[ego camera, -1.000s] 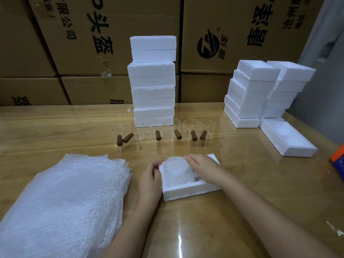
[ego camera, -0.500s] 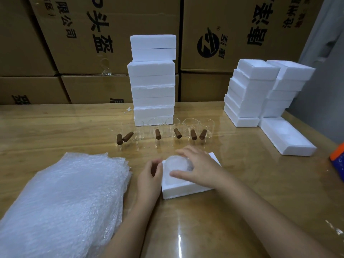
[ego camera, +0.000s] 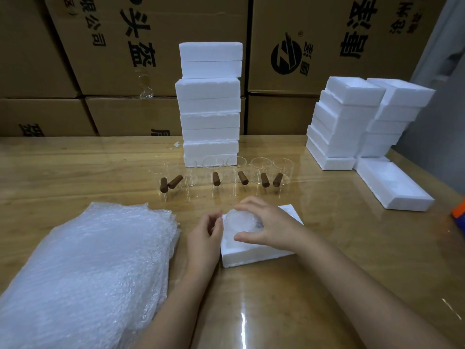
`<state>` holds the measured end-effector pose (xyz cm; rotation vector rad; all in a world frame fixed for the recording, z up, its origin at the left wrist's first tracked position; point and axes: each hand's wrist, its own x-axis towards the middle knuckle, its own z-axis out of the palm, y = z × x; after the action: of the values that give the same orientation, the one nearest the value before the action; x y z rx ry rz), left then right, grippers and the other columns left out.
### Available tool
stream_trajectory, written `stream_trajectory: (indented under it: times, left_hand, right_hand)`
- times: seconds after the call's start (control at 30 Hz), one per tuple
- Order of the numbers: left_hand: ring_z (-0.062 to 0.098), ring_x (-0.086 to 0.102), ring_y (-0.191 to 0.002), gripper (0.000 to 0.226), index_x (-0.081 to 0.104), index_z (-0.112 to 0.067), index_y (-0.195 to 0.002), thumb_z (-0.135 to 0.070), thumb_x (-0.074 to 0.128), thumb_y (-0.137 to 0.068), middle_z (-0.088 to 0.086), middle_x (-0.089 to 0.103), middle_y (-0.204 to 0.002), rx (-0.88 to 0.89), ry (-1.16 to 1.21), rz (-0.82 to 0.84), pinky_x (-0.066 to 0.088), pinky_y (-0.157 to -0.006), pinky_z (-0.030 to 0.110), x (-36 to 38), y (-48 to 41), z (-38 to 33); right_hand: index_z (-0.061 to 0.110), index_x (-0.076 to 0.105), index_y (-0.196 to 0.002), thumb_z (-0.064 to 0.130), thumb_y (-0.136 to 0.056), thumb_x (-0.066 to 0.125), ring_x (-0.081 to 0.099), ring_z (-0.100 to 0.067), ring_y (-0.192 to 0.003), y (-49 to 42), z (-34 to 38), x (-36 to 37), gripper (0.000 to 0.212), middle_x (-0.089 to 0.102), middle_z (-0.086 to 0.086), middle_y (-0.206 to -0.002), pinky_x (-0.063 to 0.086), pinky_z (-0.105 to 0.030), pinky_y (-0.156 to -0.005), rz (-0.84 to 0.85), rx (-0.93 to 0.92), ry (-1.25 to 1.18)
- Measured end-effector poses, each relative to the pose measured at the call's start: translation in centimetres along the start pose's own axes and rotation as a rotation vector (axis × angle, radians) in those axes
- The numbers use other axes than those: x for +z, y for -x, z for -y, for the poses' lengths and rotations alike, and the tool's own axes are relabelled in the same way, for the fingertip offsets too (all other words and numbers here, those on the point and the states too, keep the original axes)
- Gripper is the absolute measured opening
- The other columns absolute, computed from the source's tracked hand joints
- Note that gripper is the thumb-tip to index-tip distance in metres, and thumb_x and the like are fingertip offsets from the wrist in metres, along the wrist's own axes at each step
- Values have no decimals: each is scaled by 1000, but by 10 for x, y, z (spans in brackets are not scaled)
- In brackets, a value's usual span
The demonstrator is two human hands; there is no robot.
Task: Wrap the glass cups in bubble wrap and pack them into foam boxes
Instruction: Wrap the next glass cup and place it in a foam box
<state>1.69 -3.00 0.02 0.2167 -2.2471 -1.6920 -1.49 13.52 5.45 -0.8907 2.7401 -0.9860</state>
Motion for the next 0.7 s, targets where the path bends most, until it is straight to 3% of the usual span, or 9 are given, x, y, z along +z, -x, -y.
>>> stream_trajectory:
  times: [0.33,0.47,0.7]
  left_hand:
    - [-10,61,-80,18,61,-41,-88,-24,57,-93,-26,67,-84,0,-1,8,45,-65,10,0,-1,3]
    - [-8,61,-80,16,62,-38,-89,-24,57,-93,-20,68,-85,-2,3,6,46,-69,17,0,-1,4]
    - [-3,62,-81,13,65,-29,-98,-22,55,-94,-14,69,-88,-20,7,6,48,-70,18,1,-2,5]
  right_hand:
    - [28,45,-137,44,-82,69,35,4,-121,4,-4,2,63,36,22,-133,27,0,-89,-21,-47,29]
    - [35,57,-121,56,-82,61,21,5,-131,11,-5,-3,44,29,24,-142,22,-17,-103,-81,-75,122]
    - [32,55,-127,74,-79,46,22,-12,-136,1,2,4,64,27,10,-150,15,-30,-108,62,-26,490]
